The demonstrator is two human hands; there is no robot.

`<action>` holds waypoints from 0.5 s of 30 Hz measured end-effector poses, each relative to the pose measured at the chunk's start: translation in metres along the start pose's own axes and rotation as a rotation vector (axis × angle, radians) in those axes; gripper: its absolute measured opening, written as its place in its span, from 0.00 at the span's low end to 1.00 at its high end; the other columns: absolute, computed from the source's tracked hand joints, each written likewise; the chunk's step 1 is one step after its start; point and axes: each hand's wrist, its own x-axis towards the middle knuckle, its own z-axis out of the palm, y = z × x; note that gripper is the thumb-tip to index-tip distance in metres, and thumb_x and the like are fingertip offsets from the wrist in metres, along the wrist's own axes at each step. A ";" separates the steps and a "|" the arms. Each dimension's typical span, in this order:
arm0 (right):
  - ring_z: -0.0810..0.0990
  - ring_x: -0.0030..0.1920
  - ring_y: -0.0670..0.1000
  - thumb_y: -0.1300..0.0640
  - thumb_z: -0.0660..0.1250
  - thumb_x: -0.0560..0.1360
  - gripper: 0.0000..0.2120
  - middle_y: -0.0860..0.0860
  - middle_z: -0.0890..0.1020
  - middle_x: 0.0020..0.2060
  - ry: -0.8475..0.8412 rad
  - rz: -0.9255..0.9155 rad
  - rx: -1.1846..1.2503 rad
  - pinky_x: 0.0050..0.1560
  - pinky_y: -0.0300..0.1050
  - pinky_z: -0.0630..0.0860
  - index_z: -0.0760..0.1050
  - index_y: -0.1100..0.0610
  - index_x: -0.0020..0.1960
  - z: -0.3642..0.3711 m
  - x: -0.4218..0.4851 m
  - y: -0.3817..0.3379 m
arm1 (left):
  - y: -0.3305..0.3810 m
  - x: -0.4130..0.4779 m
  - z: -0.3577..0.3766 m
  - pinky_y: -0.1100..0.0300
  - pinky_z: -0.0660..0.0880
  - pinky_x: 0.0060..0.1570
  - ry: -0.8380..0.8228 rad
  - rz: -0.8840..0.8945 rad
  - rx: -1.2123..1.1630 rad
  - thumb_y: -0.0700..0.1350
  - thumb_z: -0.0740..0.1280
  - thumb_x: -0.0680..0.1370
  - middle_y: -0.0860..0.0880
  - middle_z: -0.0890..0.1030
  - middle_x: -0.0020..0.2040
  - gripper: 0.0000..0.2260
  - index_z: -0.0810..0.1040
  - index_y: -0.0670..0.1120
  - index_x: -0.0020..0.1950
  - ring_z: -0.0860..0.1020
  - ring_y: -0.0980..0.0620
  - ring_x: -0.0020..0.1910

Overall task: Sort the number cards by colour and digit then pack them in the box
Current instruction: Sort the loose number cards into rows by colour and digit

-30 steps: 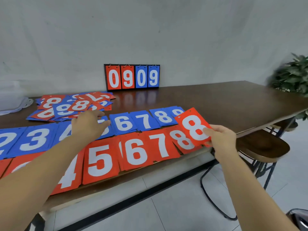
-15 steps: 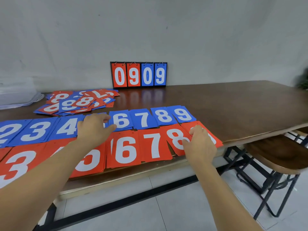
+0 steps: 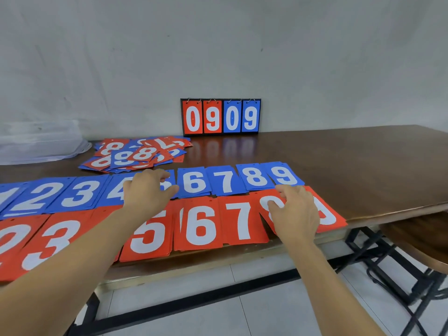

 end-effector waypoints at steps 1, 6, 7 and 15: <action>0.73 0.59 0.51 0.51 0.70 0.75 0.20 0.50 0.77 0.58 -0.004 -0.024 0.019 0.49 0.45 0.72 0.74 0.50 0.66 0.003 0.002 -0.008 | -0.002 0.002 -0.002 0.46 0.66 0.63 0.004 0.007 -0.010 0.57 0.67 0.76 0.50 0.78 0.62 0.21 0.75 0.50 0.67 0.74 0.48 0.62; 0.73 0.60 0.50 0.52 0.70 0.75 0.25 0.49 0.76 0.59 -0.010 -0.091 0.097 0.50 0.45 0.73 0.69 0.50 0.70 0.025 0.017 -0.052 | -0.017 0.020 -0.010 0.46 0.64 0.65 0.000 0.021 -0.042 0.56 0.68 0.76 0.51 0.77 0.64 0.22 0.74 0.51 0.68 0.73 0.49 0.64; 0.73 0.60 0.50 0.52 0.70 0.75 0.25 0.49 0.75 0.60 -0.012 -0.105 0.105 0.52 0.46 0.74 0.69 0.50 0.70 0.029 0.020 -0.062 | -0.022 0.025 -0.012 0.47 0.64 0.65 -0.002 0.027 -0.044 0.56 0.68 0.76 0.51 0.77 0.64 0.22 0.73 0.51 0.68 0.73 0.49 0.64; 0.74 0.58 0.50 0.50 0.68 0.76 0.24 0.49 0.75 0.59 -0.047 -0.251 0.071 0.51 0.48 0.75 0.68 0.50 0.70 0.074 0.056 -0.154 | -0.078 0.082 -0.027 0.48 0.64 0.67 -0.028 0.062 -0.053 0.57 0.67 0.76 0.51 0.75 0.66 0.24 0.71 0.52 0.70 0.73 0.50 0.65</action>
